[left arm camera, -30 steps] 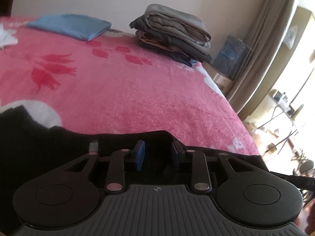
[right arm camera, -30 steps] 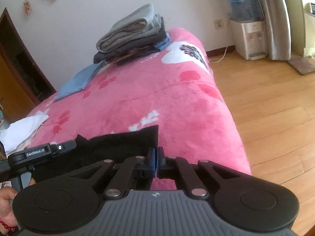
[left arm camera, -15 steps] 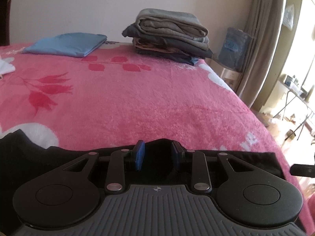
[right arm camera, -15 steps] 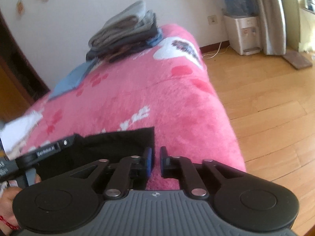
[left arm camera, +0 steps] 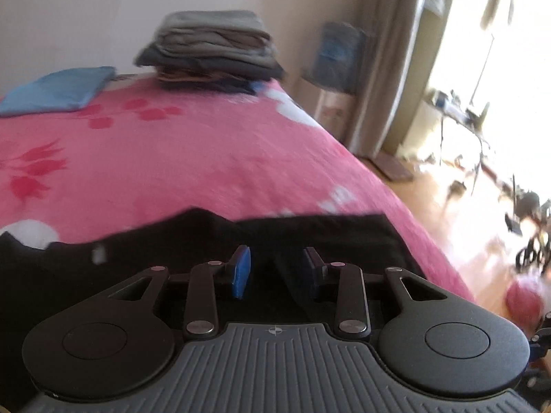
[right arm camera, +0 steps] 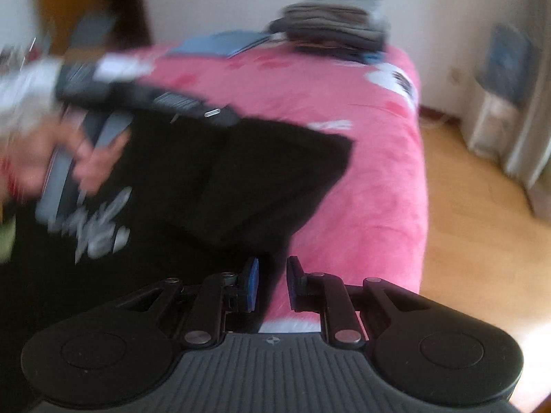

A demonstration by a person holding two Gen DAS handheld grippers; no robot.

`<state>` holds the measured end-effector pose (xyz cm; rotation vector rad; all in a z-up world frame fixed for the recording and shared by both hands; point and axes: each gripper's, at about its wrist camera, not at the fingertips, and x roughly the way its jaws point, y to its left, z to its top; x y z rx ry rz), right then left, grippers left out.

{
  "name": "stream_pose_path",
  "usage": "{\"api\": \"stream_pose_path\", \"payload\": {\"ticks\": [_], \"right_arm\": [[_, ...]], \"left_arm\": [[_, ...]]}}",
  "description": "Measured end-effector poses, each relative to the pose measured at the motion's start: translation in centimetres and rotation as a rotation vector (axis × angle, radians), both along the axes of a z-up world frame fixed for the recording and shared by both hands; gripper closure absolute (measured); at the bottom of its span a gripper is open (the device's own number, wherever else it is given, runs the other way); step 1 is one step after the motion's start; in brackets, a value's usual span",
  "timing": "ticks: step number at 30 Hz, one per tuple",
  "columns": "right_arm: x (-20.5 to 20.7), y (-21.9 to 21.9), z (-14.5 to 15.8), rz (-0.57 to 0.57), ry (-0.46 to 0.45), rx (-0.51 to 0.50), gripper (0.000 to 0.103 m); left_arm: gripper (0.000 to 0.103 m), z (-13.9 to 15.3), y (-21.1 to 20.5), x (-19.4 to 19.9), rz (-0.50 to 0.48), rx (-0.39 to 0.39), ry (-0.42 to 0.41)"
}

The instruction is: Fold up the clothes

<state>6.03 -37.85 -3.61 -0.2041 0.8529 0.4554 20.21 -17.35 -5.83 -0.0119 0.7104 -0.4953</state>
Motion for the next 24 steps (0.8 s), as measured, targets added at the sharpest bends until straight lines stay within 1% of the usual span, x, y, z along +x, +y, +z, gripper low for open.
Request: {"api": "stream_pose_path", "payload": {"ticks": [2, 4, 8, 11, 14, 16, 18, 19, 22, 24], "right_arm": [[-0.4, 1.0, -0.5, 0.013, -0.017, -0.057, 0.084], [-0.5, 1.3, -0.7, 0.009, -0.041, -0.085, 0.084], [-0.2, 0.9, -0.2, 0.012, -0.072, -0.065, 0.084], [0.3, 1.0, -0.1, 0.052, -0.108, -0.061, 0.084], [0.6, 2.0, -1.2, 0.134, -0.091, -0.113, 0.084], [-0.1, 2.4, -1.9, 0.189, -0.075, -0.151, 0.083], [-1.4, 2.4, -1.8, 0.243, -0.083, -0.183, 0.083], [-1.8, 2.3, -1.7, 0.261, -0.073, -0.192, 0.083], [-2.2, 2.0, -1.0, 0.281, -0.065, -0.215, 0.084], [-2.1, 2.1, -0.3, 0.269, -0.099, -0.220, 0.084]], "left_arm": [[0.070, -0.6, -0.9, -0.3, -0.017, 0.025, 0.009], [0.070, -1.2, -1.3, -0.5, -0.026, 0.049, 0.010], [0.070, -1.7, -1.6, -0.7, -0.033, 0.088, -0.017], [0.070, -1.7, -1.6, -0.6, -0.031, 0.092, -0.020], [0.070, -1.8, -1.6, -0.5, -0.027, 0.093, -0.021], [0.070, -1.9, -1.6, -0.5, -0.024, 0.095, -0.021], [0.069, -2.0, -1.7, -0.4, -0.022, 0.096, -0.022], [0.069, -2.0, -1.7, -0.4, -0.021, 0.096, -0.022], [0.069, -2.1, -1.7, -0.4, -0.018, 0.098, -0.024], [0.069, -2.0, -1.6, -0.4, -0.020, 0.092, -0.027]]}}
